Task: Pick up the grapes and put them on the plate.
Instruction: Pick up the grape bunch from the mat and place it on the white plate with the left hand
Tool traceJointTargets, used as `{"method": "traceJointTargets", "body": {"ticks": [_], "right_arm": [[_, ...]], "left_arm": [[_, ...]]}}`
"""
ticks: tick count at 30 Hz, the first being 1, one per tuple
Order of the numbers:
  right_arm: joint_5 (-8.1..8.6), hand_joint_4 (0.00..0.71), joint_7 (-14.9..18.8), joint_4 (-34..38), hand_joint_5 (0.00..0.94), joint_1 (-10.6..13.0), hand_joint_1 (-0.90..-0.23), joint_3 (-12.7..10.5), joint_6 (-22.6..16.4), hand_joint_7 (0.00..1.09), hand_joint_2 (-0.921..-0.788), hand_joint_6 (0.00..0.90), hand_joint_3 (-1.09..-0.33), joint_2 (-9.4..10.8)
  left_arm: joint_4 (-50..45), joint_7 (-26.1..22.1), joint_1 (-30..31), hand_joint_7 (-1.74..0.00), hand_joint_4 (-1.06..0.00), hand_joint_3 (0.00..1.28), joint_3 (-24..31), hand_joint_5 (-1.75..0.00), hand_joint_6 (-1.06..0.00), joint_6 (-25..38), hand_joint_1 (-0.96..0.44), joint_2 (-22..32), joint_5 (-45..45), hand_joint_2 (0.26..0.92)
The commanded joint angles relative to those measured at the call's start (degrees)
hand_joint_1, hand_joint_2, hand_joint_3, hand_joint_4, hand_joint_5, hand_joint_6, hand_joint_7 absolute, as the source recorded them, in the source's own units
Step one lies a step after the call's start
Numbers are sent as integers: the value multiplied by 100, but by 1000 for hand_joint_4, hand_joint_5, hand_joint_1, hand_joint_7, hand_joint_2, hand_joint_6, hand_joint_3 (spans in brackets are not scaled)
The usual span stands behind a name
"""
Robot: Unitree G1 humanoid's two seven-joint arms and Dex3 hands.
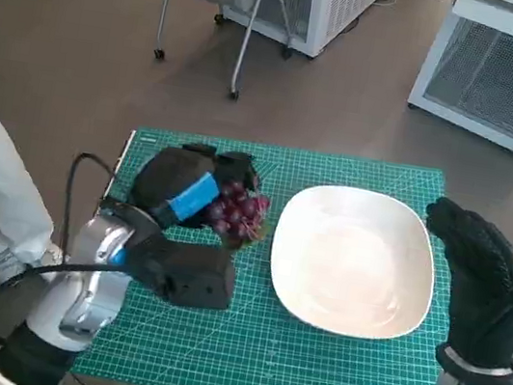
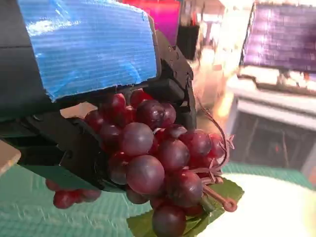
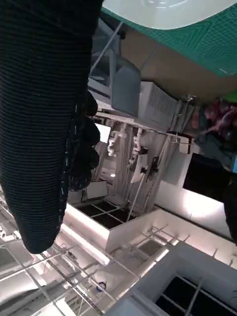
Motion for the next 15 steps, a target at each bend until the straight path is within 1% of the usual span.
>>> {"method": "traceJointTargets", "body": {"ticks": [1,6,10,15], "right_arm": [[-68,487,-44,5,3,91,-506,23,33,578,-921,199,-528,41],[-53,487,-66,-71,3,134,-506,3,50,578,-921,199,-529,12],[-37,487,-91,-170,3,193,-504,-37,75,577,-921,199,-529,-18],[6,487,-95,-268,2,283,-501,-99,75,575,-921,200,-528,-48]], "left_arm": [[-183,-261,-529,-912,-778,36,-323,-1191,-754,142,2,-440,129,892],[128,-348,-972,-913,-769,38,-603,-1208,-748,10,2,-784,174,894],[691,-241,-1342,-944,-769,39,-759,-1202,-728,-300,2,-1001,139,897],[1494,-26,-1774,-985,-729,46,-914,-1242,-698,-719,1,-1258,130,909]]}}
